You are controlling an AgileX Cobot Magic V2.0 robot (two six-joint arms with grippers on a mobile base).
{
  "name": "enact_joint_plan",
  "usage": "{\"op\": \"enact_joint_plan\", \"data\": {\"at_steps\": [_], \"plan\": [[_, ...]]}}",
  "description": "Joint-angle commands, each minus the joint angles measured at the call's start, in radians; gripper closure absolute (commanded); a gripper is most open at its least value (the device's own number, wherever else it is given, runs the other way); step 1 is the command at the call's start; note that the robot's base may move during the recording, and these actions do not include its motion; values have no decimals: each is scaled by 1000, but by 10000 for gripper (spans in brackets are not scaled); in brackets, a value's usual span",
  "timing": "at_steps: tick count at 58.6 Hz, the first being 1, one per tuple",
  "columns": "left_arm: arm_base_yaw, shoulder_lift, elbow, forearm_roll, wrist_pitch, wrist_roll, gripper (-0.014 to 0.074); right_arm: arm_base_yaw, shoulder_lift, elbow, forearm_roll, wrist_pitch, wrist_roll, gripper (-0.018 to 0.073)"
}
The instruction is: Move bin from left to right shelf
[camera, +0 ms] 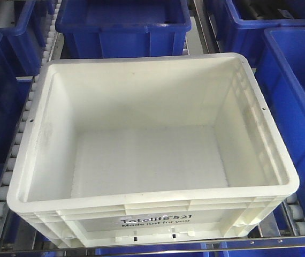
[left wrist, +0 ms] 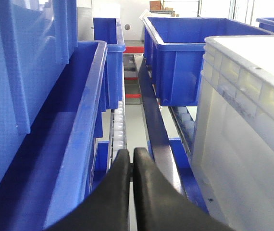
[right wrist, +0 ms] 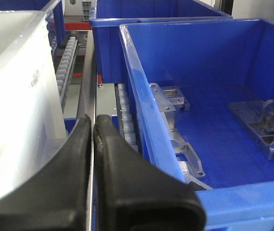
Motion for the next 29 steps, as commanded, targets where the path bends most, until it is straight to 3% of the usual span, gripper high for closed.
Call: {"op": "enact_joint_plan", "data": {"at_steps": [1, 29], "plan": [[-4, -15, 20, -3, -70, -1, 603, -4, -7, 20, 0, -84, -47, 567], [-4, -15, 20, -3, -70, -1, 603, -4, -7, 20, 6, -70, -31, 567]]}}
